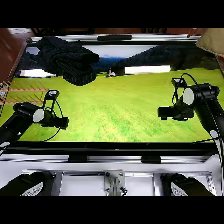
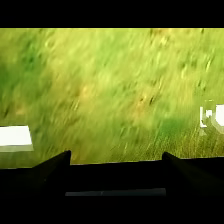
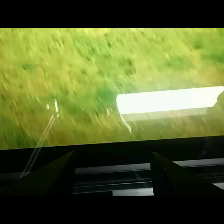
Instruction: Fold the shirts.
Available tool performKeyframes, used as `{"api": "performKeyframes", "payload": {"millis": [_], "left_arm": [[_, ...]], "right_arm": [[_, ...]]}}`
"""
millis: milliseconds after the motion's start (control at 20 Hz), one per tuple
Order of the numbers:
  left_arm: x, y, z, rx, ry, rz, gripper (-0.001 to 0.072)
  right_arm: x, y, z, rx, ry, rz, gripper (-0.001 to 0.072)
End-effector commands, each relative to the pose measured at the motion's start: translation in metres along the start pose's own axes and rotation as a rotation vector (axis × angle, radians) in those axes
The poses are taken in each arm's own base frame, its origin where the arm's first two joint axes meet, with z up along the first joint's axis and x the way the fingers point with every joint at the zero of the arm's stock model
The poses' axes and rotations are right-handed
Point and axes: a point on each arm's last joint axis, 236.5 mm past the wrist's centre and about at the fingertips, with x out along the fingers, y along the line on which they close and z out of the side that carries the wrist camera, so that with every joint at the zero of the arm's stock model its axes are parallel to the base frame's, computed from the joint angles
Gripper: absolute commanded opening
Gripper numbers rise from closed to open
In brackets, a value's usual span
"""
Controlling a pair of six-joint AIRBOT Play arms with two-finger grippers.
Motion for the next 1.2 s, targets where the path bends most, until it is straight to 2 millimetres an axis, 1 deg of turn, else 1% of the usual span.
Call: {"api": "performKeyframes", "payload": {"millis": [0,650,700,800,950,1050,1150], "left_arm": [[0.0,0.0,0.0,-0.001,0.0,0.0,0.072],[0.0,0.0,0.0,-0.001,0.0,0.001,0.072],[0.0,0.0,0.0,-0.002,0.0,0.0,0.072],[0.0,-0.005,-0.001,-0.02,0.003,-0.019,0.072],[-0.002,-0.028,0.015,-0.065,-0.059,-0.12,0.072],[-0.004,-0.038,0.026,-0.09,-0.103,-0.168,0.072],[-0.007,-0.049,0.047,-0.12,-0.183,-0.219,0.072]], "right_arm": [[0.0,0.0,0.0,0.0,0.001,0.0,0.0555],[0.0,0.0,0.0,0.0,0.001,0.0,0.0555],[0.0,0.001,0.002,0.0,-0.008,0.002,0.0555],[0.0,0.004,0.014,0.001,-0.061,0.014,0.0555],[0.0,0.013,0.012,0.017,-0.049,0.054,0.0555],[0.0,0.016,0.012,0.025,-0.049,0.066,0.0555],[-0.001,0.02,0.011,0.029,-0.044,0.083,0.0555]]}}
